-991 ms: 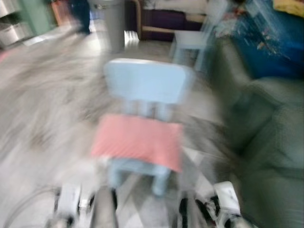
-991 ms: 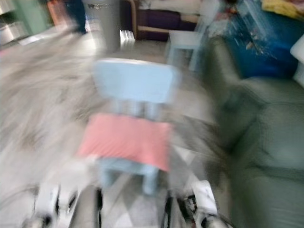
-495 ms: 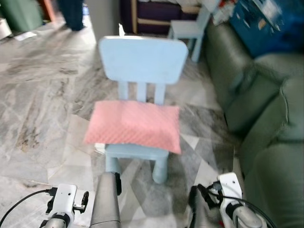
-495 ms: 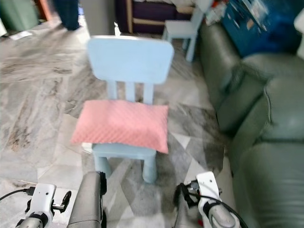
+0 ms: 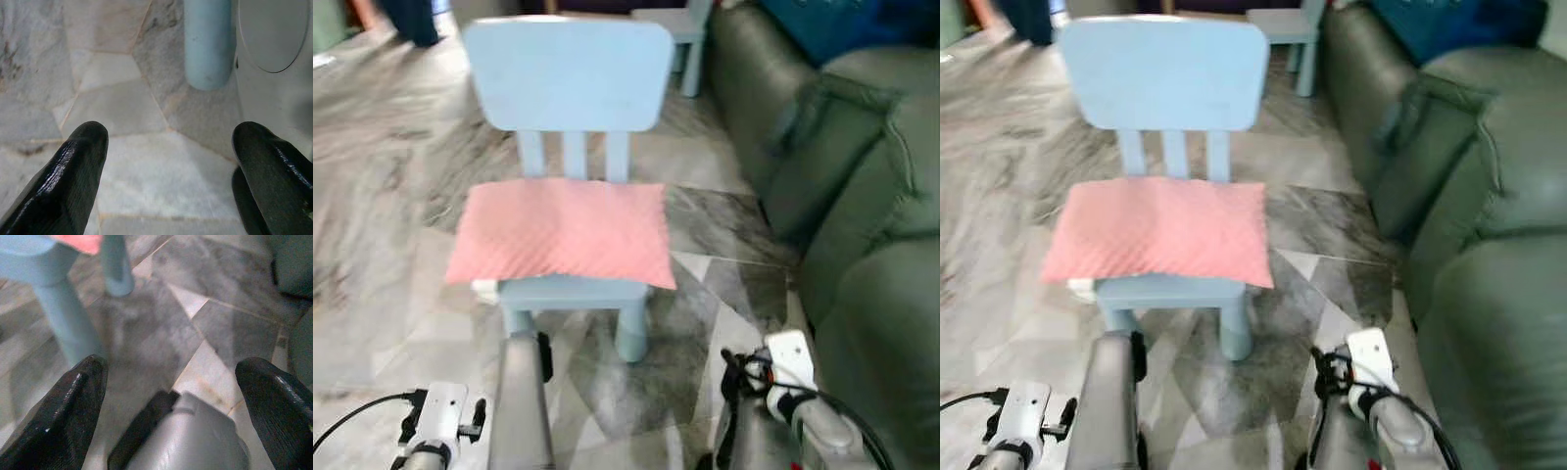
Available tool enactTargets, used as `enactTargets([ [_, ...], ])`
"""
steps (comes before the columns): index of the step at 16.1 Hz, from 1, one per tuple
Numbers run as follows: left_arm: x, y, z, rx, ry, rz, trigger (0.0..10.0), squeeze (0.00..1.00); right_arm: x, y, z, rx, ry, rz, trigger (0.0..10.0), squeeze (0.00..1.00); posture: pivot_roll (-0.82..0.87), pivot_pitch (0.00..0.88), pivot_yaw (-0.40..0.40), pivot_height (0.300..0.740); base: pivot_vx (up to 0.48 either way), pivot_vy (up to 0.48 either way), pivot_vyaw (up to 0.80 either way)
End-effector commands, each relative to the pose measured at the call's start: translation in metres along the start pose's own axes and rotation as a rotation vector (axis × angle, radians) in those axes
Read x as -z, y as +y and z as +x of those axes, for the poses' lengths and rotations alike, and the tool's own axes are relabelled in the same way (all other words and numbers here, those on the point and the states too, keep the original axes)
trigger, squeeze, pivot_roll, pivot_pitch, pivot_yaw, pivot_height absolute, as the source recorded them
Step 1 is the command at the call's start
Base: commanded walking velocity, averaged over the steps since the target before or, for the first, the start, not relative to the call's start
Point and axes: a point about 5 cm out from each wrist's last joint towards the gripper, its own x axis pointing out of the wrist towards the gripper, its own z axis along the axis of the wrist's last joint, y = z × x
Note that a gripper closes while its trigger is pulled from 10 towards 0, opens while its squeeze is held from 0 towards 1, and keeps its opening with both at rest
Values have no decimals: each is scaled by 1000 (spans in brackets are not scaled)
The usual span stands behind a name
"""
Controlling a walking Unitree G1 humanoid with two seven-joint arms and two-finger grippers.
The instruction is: Move the pillow to the sofa
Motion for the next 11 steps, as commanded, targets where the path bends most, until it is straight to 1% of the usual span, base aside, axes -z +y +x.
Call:
enactTargets([
  [1, 1, 3, 0, -19, 2, 9, 10000, 0, 21, 4, -7, -11, 93, 13, 10000, 0, 23, 149, -11, 360, 0, 0, 0],
  [2, -4, 5, 2, -53, -17, 4, 10000, 0, 12, 3, -3, -15, 59, 0, 10000, 0, 22, 147, -10, 345, 0, 0, 0],
  [3, -6, 6, 3, -61, -24, 3, 10000, 0, 10, 3, -2, -16, 51, -3, 10000, 0, 22, 147, -10, 335, 0, 0, 0],
  [4, -16, 9, 5, -86, -66, 8, 10000, 0, -3, 2, 3, -14, 4, -2, 10000, 0, 22, 146, -10, 320, 0, 0, 0],
  [5, -34, 14, 8, -122, -146, 8, 10000, 0, -18, 1, 7, -9, -53, -1, 10000, 0, 21, 139, -8, 311, 0, 0, 0],
  [6, -57, 17, 11, -151, -235, 19, 10000, 0, -34, -1, 12, -3, -106, -12, 10000, 0, 23, 133, -6, 311, 0, 0, 0],
  [8, -97, 25, 14, -211, -375, 25, 10000, 0, -66, -5, 19, 13, -214, -19, 10000, 0, 25, 126, -4, 311, 0, 0, 0],
  [9, -123, 31, 14, -253, -456, 23, 10000, 0, -86, -7, 21, 22, -280, -43, 10000, 0, 24, 119, -3, 311, 0, 0, 0],
  [10, -141, 35, 14, -284, -507, 18, 10000, 0, -100, -10, 23, 39, -318, -51, 10000, 0, 24, 114, -3, 311, 0, 0, 0],
  [11, -155, 38, 14, -308, -545, 15, 10000, 0, -110, -13, 25, 59, -349, -43, 10000, 0, 24, 109, -3, 311, 0, 0, 0],
])
